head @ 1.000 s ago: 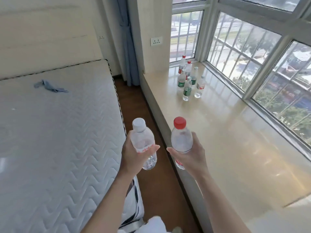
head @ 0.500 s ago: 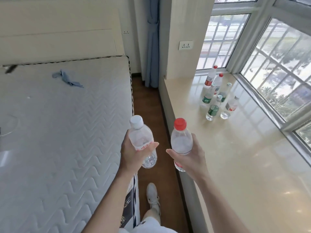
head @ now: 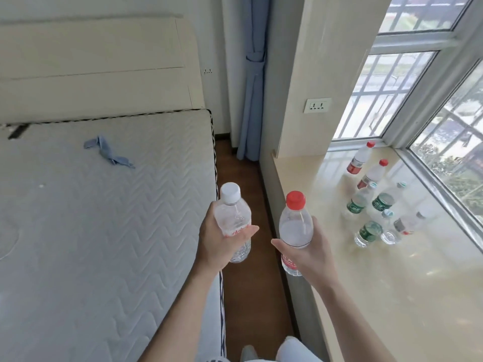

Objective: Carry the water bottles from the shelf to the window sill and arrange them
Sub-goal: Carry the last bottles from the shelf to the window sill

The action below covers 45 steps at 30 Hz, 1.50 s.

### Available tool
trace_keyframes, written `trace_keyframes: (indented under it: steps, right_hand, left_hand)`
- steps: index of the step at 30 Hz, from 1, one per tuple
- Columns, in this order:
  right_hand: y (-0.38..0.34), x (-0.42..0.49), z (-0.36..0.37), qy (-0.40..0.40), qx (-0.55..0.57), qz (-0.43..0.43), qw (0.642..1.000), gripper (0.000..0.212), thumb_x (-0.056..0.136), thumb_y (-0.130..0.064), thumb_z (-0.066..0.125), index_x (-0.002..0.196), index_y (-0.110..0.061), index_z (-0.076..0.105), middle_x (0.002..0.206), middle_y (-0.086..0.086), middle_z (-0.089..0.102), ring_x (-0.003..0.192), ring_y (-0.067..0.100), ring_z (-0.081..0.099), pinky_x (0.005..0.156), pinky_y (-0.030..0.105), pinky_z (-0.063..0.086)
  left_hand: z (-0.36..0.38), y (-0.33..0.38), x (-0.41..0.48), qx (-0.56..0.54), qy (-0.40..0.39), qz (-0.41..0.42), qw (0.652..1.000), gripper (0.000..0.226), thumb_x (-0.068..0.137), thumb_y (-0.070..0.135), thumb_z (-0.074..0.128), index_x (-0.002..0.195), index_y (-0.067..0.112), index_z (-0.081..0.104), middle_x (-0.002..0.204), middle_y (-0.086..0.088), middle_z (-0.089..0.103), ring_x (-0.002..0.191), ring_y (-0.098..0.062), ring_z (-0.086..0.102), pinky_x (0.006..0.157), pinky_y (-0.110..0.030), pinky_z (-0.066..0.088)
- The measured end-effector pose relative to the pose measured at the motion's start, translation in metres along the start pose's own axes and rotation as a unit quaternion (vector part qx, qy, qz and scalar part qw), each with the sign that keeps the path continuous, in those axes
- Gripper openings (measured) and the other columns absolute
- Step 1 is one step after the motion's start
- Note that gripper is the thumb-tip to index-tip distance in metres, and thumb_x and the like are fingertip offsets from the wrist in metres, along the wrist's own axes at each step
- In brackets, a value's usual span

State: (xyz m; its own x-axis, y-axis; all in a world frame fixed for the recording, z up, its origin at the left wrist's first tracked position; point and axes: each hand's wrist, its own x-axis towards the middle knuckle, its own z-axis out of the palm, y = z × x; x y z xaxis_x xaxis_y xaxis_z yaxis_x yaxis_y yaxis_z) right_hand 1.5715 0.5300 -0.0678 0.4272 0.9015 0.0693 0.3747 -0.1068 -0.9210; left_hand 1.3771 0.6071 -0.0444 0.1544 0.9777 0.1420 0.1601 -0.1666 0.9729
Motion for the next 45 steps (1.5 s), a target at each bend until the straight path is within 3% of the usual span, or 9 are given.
trace_keyframes:
  steps: [5, 10, 14, 19, 25, 31, 35, 40, 45]
  right_hand:
    - [0.009, 0.064, 0.016, -0.011, -0.004, 0.011, 1.000, 0.053, 0.067, -0.033, 0.091, 0.099, -0.047, 0.051, 0.090, -0.023, 0.064, 0.077, 0.001, 0.066, 0.061, 0.019, 0.052]
    - [0.014, 0.147, 0.028, -0.013, 0.014, 0.011, 1.000, 0.057, 0.067, -0.031, 0.093, 0.110, -0.036, 0.056, 0.093, -0.012, 0.066, 0.088, 0.013, 0.067, 0.080, 0.044, 0.059]
    - [0.023, 0.226, 0.033, -0.005, 0.028, 0.009, 1.000, 0.065, 0.067, -0.032, 0.093, 0.120, -0.027, 0.056, 0.103, -0.006, 0.066, 0.097, 0.017, 0.067, 0.085, 0.047, 0.059]
    - [0.038, 0.332, 0.027, 0.016, 0.035, 0.030, 0.999, 0.066, 0.064, -0.044, 0.091, 0.118, -0.040, 0.054, 0.103, -0.016, 0.066, 0.097, 0.010, 0.067, 0.083, 0.036, 0.059]
    - [0.054, 0.430, 0.003, 0.054, 0.050, 0.062, 0.995, 0.070, 0.059, -0.054, 0.088, 0.119, -0.040, 0.056, 0.103, -0.018, 0.068, 0.097, 0.003, 0.066, 0.075, 0.018, 0.053]
    - [0.064, 0.478, -0.028, 0.107, 0.061, 0.084, 0.989, 0.044, 0.059, -0.042, 0.085, 0.091, -0.050, 0.056, 0.076, -0.010, 0.064, 0.055, -0.002, 0.059, 0.051, 0.011, 0.048]
    - [0.082, 0.491, -0.053, 0.177, 0.047, 0.121, 0.976, 0.047, 0.058, -0.042, 0.086, 0.089, -0.046, 0.052, 0.076, -0.022, 0.059, 0.061, -0.001, 0.057, 0.052, 0.010, 0.045]
    - [0.098, 0.494, -0.080, 0.260, 0.029, 0.172, 0.950, 0.053, 0.060, -0.036, 0.089, 0.091, -0.056, 0.050, 0.084, -0.024, 0.061, 0.065, -0.008, 0.058, 0.050, 0.005, 0.043]
    - [0.108, 0.486, -0.092, 0.357, 0.044, 0.228, 0.905, 0.057, 0.059, -0.038, 0.090, 0.099, -0.054, 0.052, 0.079, -0.022, 0.062, 0.064, -0.001, 0.059, 0.053, 0.013, 0.045]
  left_hand:
    - [0.005, -0.015, 0.061, -0.016, -0.007, -0.010, 1.000, 0.064, 0.059, 0.043, 0.087, 0.114, 0.026, 0.058, 0.103, 0.009, 0.067, 0.101, -0.015, 0.065, 0.081, -0.016, 0.052]
    - [0.021, -0.033, 0.139, -0.015, -0.016, -0.008, 1.000, 0.069, 0.061, 0.041, 0.087, 0.119, 0.017, 0.059, 0.107, 0.001, 0.069, 0.104, -0.019, 0.066, 0.082, -0.018, 0.053]
    - [0.048, -0.043, 0.215, -0.008, -0.026, -0.011, 1.000, 0.075, 0.059, 0.043, 0.086, 0.122, 0.014, 0.057, 0.110, 0.000, 0.068, 0.107, -0.020, 0.065, 0.084, -0.021, 0.055]
    - [0.097, -0.048, 0.324, 0.022, -0.058, -0.010, 0.998, 0.071, 0.062, 0.034, 0.088, 0.123, 0.016, 0.055, 0.110, 0.002, 0.066, 0.108, -0.014, 0.064, 0.084, -0.018, 0.054]
    - [0.154, -0.049, 0.419, 0.016, -0.116, -0.004, 0.993, 0.070, 0.062, 0.029, 0.090, 0.121, 0.015, 0.055, 0.110, 0.000, 0.065, 0.108, -0.018, 0.063, 0.092, -0.040, 0.057]
    - [0.212, -0.039, 0.484, 0.014, -0.192, 0.008, 0.981, 0.061, 0.058, 0.035, 0.091, 0.108, 0.023, 0.060, 0.099, 0.005, 0.069, 0.093, -0.012, 0.068, 0.082, -0.030, 0.059]
    - [0.259, -0.038, 0.515, -0.002, -0.279, -0.003, 0.960, 0.053, 0.059, 0.029, 0.090, 0.102, 0.025, 0.060, 0.088, 0.010, 0.069, 0.078, -0.004, 0.067, 0.068, -0.020, 0.056]
    - [0.321, -0.040, 0.541, 0.014, -0.383, 0.031, 0.923, 0.064, 0.055, 0.047, 0.087, 0.109, 0.026, 0.059, 0.097, 0.012, 0.068, 0.096, -0.009, 0.066, 0.082, -0.023, 0.053]
    - [0.378, -0.049, 0.557, 0.009, -0.503, 0.034, 0.863, 0.057, 0.056, 0.046, 0.090, 0.104, 0.036, 0.061, 0.099, 0.014, 0.070, 0.095, -0.005, 0.067, 0.077, -0.013, 0.051]
